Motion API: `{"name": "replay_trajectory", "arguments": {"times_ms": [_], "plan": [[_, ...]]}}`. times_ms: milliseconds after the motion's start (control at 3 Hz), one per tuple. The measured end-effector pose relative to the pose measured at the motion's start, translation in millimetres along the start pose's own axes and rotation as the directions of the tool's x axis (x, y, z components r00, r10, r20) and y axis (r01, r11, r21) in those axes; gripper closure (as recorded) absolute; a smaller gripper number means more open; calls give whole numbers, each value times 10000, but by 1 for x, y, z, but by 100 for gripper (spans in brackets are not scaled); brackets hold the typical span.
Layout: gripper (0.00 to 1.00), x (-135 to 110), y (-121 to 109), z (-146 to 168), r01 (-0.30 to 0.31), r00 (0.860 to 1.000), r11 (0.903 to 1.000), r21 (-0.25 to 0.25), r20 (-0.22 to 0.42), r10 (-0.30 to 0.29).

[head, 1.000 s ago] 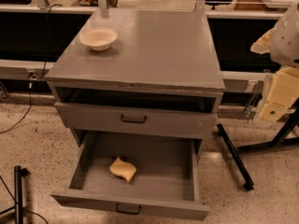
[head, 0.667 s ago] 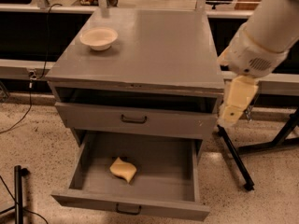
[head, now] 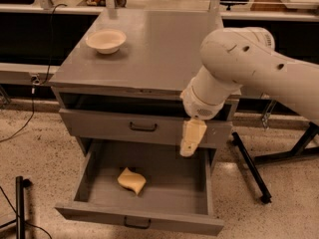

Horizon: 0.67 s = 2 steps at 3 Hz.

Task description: Pick sponge from middle drawer and place on counter

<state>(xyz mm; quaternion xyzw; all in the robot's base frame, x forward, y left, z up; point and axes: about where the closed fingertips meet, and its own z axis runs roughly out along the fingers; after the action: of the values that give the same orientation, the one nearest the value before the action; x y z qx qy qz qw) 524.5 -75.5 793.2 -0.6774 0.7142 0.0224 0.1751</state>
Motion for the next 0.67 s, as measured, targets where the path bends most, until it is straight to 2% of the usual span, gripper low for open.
{"name": "replay_trajectory", "arguments": {"times_ms": [333,667], "plan": [[0,-9,-15,-9,-158,9993,9982,575,341,138],[0,-22,15,-14,212,9942,9981,585,1044,-273]]}}
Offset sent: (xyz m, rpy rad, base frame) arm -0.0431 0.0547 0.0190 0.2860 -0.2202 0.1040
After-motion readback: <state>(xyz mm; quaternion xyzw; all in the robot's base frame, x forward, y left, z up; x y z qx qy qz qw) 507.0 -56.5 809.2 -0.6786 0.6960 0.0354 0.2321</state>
